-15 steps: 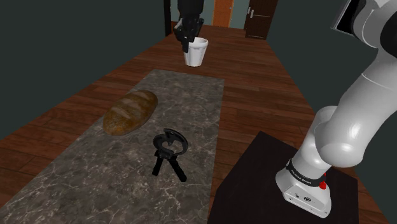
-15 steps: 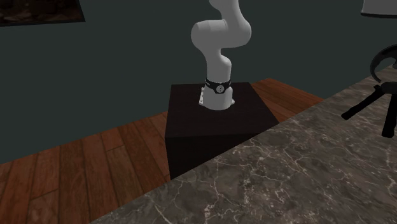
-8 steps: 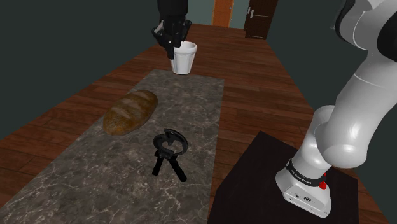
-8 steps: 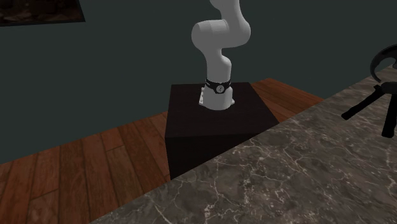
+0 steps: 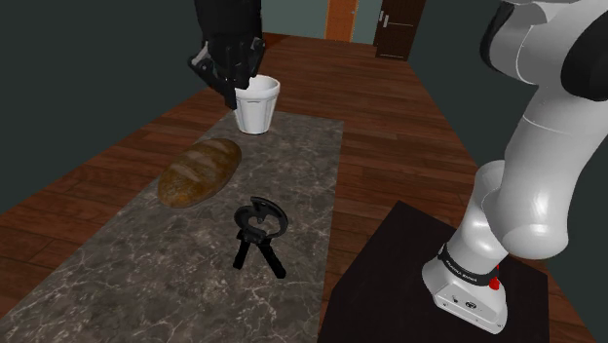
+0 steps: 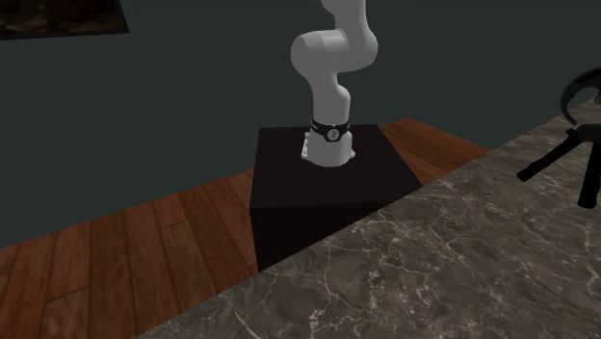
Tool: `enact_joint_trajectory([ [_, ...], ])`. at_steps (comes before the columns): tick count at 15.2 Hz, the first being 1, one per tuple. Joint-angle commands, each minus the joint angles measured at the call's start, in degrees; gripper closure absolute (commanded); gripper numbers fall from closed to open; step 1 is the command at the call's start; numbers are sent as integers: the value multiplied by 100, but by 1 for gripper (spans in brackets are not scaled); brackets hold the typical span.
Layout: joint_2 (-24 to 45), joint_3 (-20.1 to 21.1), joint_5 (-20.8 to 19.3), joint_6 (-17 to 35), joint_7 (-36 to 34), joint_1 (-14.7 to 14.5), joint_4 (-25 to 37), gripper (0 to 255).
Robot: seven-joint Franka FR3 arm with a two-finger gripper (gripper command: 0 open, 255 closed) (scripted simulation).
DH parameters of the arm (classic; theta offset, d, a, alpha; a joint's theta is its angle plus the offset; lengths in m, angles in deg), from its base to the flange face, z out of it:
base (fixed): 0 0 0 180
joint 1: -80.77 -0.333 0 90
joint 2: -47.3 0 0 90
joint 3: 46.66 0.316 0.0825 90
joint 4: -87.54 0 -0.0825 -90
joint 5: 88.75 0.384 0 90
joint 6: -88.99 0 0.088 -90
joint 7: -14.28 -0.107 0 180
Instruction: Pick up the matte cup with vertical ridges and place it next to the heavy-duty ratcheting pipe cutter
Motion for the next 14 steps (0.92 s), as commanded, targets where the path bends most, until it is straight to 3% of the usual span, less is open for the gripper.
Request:
enact_joint_trajectory([
  [1, -15, 11, 5, 121, -65, -12, -144, 255],
  [14, -364, -45, 145, 1243, -184, 105, -1588, 255],
])
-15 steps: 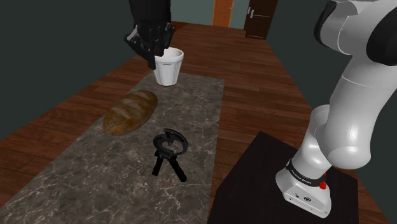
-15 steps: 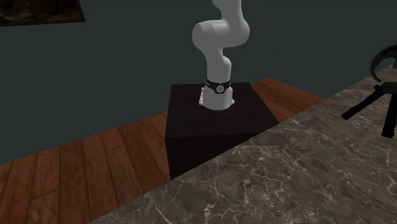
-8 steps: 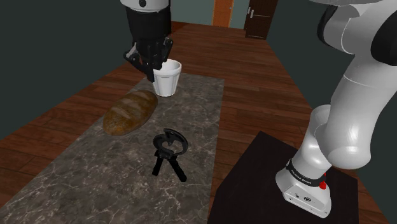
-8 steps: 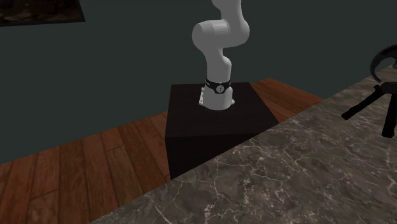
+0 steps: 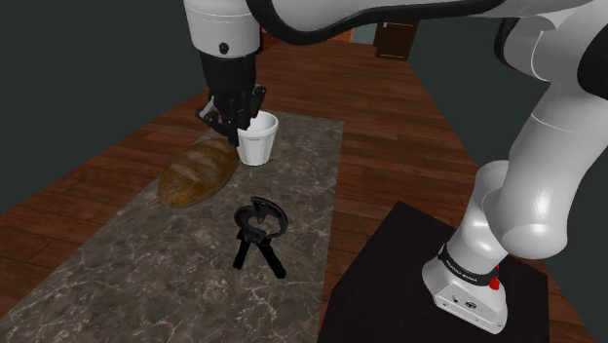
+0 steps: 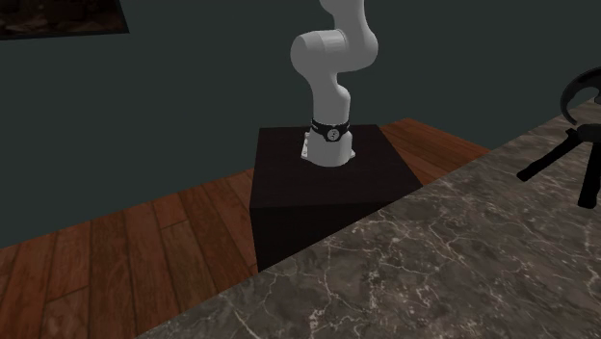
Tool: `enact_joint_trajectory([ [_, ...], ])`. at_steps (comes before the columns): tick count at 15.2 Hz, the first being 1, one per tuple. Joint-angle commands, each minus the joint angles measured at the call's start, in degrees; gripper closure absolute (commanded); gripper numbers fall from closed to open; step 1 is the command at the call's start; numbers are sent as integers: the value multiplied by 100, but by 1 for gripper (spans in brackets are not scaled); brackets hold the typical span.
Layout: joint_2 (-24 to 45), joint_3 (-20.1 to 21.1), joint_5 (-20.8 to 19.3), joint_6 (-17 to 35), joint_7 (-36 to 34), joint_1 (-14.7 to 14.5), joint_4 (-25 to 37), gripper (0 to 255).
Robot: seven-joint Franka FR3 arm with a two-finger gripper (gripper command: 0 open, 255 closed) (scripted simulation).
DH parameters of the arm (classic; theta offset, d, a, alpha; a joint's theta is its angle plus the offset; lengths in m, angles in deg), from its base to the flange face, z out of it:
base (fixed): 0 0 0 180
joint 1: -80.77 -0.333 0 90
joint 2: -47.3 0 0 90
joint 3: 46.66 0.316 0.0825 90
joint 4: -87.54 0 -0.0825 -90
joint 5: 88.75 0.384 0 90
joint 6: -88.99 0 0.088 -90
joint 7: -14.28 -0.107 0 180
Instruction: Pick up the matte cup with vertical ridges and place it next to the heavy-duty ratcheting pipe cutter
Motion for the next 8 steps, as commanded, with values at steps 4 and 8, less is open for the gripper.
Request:
enact_joint_trajectory([
  [4, -63, -14, 13, 384, -55, 22, -441, 255],
  [8, -84, -23, 8, 691, -108, 33, -771, 255],
])
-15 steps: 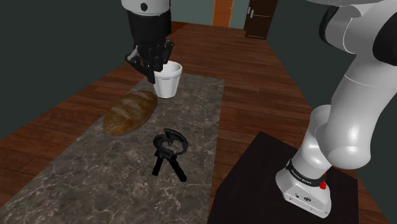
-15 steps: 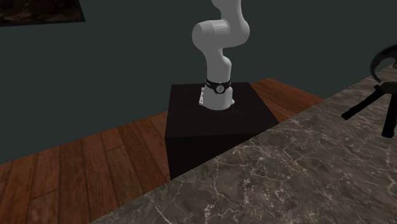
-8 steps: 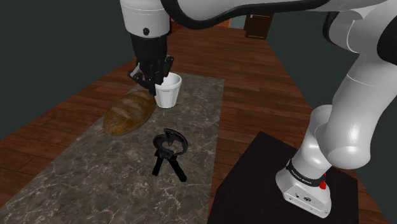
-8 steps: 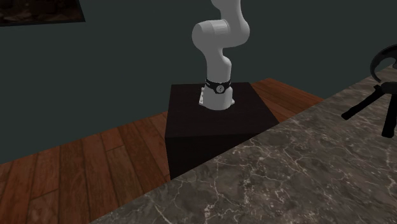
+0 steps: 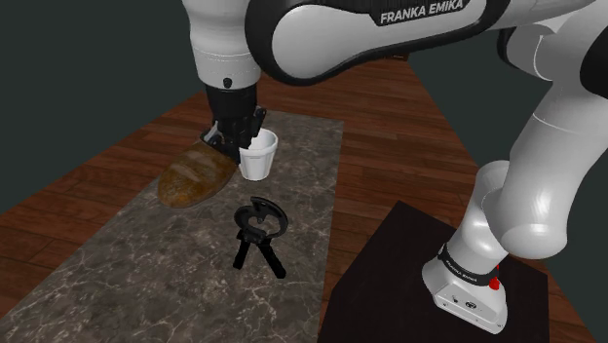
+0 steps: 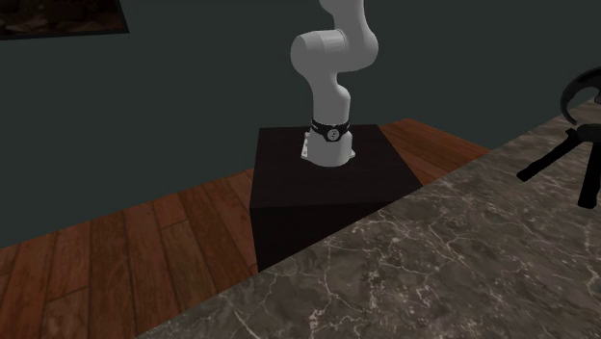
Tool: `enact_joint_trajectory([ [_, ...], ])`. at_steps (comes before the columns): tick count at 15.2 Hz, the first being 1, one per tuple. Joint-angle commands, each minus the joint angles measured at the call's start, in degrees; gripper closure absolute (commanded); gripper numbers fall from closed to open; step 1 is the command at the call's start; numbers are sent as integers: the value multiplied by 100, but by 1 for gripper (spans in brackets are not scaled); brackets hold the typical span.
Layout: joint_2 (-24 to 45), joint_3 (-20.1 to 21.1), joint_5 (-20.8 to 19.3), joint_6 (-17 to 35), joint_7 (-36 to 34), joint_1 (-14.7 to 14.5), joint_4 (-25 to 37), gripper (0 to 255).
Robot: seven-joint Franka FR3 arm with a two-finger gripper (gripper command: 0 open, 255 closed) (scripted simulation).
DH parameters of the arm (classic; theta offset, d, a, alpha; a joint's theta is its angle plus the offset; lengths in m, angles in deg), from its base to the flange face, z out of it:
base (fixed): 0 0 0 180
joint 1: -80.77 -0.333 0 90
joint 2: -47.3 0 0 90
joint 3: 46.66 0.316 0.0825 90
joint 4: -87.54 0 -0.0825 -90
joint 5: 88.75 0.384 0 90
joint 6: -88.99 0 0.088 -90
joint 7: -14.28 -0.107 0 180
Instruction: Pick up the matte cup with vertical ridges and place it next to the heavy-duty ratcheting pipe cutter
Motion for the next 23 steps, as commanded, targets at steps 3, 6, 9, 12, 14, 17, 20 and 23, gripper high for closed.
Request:
enact_joint_trajectory([
  [3, -19, -8, -9, 310, -56, 10, -328, 255],
  [6, -7, -12, -29, 532, -104, 15, -544, 255],
  [9, 17, -17, -56, 750, -155, 18, -745, 255],
  [12, 52, -21, -90, 965, -211, 20, -933, 255],
  [14, 82, -24, -117, 1106, -251, 21, -1051, 255],
  [17, 137, -28, -163, 1316, -314, 21, -1219, 255],
  [20, 202, -34, -218, 1523, -382, 20, -1373, 255],
  [23, 279, -42, -280, 1727, -455, 17, -1516, 255],
])
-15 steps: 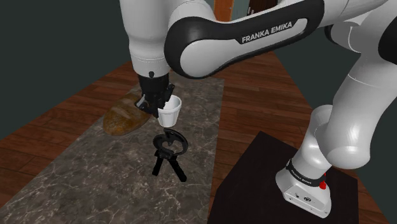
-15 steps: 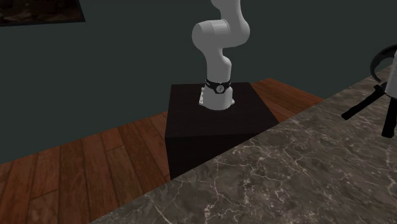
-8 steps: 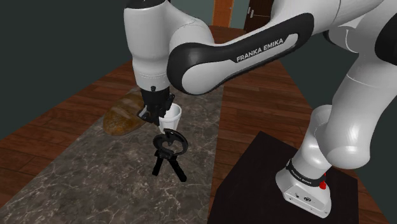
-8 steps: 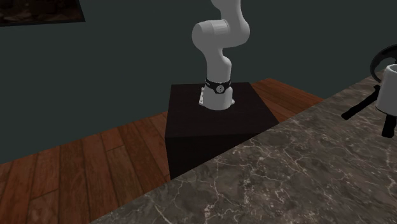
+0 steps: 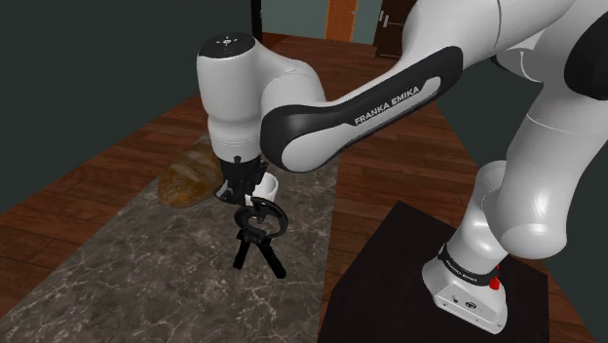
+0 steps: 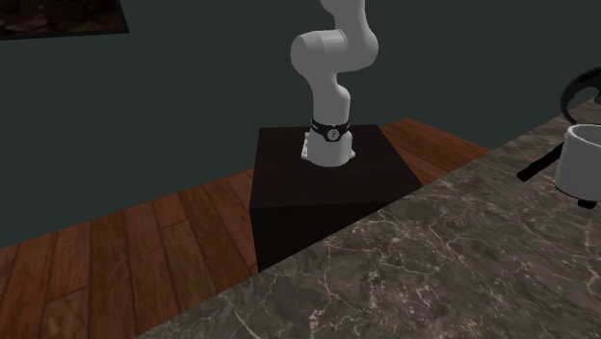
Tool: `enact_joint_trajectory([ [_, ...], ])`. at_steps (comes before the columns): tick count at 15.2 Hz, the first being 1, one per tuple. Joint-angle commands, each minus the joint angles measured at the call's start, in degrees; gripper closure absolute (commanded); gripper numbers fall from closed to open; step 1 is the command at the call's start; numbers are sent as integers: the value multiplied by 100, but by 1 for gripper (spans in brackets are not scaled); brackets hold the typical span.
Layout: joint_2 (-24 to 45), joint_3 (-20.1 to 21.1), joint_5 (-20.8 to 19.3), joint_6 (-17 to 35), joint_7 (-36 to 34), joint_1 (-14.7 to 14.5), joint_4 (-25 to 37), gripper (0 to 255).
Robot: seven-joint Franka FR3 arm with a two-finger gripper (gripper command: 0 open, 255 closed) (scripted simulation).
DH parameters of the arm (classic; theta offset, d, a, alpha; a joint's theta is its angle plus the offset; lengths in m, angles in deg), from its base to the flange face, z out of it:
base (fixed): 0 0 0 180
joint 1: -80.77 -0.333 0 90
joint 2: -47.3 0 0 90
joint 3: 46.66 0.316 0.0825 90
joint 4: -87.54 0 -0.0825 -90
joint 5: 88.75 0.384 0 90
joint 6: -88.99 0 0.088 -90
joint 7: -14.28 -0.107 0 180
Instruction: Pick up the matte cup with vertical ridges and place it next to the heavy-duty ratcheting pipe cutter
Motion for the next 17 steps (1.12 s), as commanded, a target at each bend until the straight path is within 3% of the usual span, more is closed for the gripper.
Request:
enact_joint_trajectory([
  [1, 63, -5, -47, 127, -49, -3, -71, 255],
  [12, 451, -61, -365, 855, -376, -31, -484, 255],
  [17, 451, -61, -365, 856, -376, -31, -484, 255],
])
